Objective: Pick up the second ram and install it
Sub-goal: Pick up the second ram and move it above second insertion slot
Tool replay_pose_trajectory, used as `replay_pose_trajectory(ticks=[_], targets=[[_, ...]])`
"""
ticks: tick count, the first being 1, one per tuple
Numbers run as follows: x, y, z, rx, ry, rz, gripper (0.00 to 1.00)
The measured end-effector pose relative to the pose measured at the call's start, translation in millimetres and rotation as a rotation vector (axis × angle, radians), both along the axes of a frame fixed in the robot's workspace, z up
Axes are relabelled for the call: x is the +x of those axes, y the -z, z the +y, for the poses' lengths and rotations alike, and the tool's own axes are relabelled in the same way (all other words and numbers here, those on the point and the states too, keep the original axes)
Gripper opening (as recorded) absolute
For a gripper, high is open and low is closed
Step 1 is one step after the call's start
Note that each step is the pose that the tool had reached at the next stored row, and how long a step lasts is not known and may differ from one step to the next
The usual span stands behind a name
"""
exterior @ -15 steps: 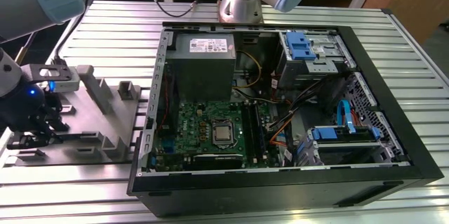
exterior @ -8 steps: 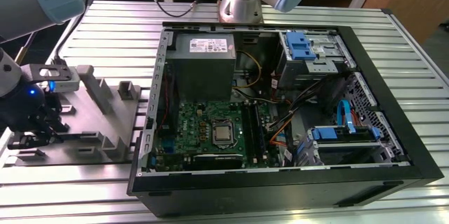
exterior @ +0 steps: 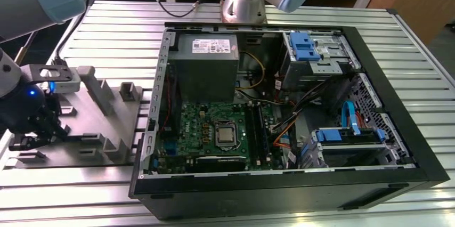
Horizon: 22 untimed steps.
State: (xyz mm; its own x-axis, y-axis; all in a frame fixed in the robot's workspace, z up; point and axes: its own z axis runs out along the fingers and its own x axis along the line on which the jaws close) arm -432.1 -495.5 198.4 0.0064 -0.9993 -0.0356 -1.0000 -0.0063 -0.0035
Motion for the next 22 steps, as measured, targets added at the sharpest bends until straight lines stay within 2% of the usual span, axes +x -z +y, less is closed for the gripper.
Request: replay_pose_trajectory(ticks=[17,20,21,22], targets=[[0.0,-2.3,0.0,0.0000,0.000,0.0000,0.21],[0.0,-2.4,0.0,0.0000,0.000,-0.0001,0.20],[0.0,-2.4,0.0,0.0000,0.000,-0.0001,0.13],[0.0,-2.4,0.0,0.0000,0.000,-0.0001,0.13]])
